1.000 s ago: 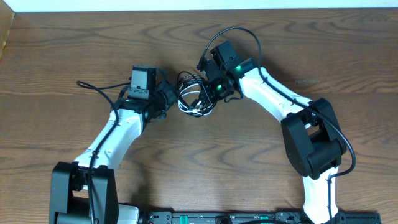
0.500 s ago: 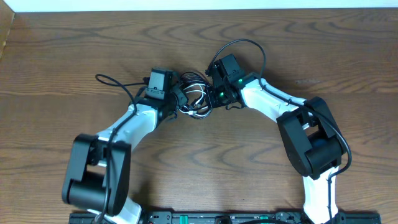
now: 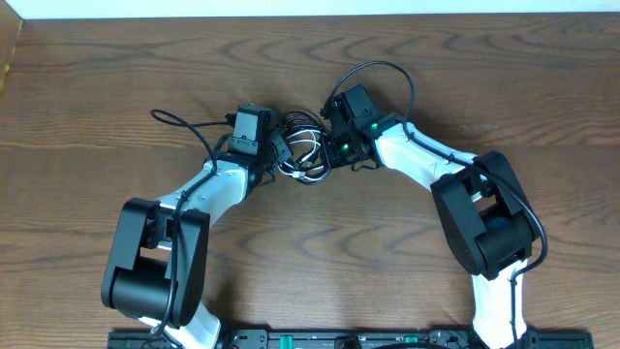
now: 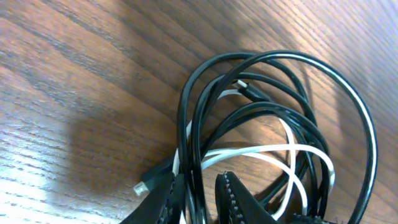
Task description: Untangle cables
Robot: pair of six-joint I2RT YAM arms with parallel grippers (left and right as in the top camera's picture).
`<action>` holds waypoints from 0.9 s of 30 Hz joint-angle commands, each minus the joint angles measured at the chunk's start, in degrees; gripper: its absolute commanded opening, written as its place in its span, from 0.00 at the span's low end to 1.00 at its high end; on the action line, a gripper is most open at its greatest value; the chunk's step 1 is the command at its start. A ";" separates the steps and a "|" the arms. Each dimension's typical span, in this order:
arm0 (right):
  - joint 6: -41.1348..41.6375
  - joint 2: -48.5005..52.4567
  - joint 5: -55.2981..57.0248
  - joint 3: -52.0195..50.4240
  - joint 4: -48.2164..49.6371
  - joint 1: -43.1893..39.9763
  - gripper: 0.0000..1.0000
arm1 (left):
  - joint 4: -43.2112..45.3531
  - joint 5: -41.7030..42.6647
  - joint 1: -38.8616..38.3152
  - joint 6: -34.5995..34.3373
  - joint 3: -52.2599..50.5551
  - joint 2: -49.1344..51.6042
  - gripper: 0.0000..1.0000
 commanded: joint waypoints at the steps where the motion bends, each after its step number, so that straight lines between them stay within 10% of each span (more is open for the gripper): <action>1: 0.52 -0.04 0.87 -0.87 -0.11 -0.02 0.01 | -0.17 -1.40 -0.15 1.20 -0.70 0.92 0.23; 27: 0.52 -0.04 0.90 -0.90 -0.15 -0.02 0.01 | -0.42 -15.32 -5.51 1.62 -0.70 1.33 0.17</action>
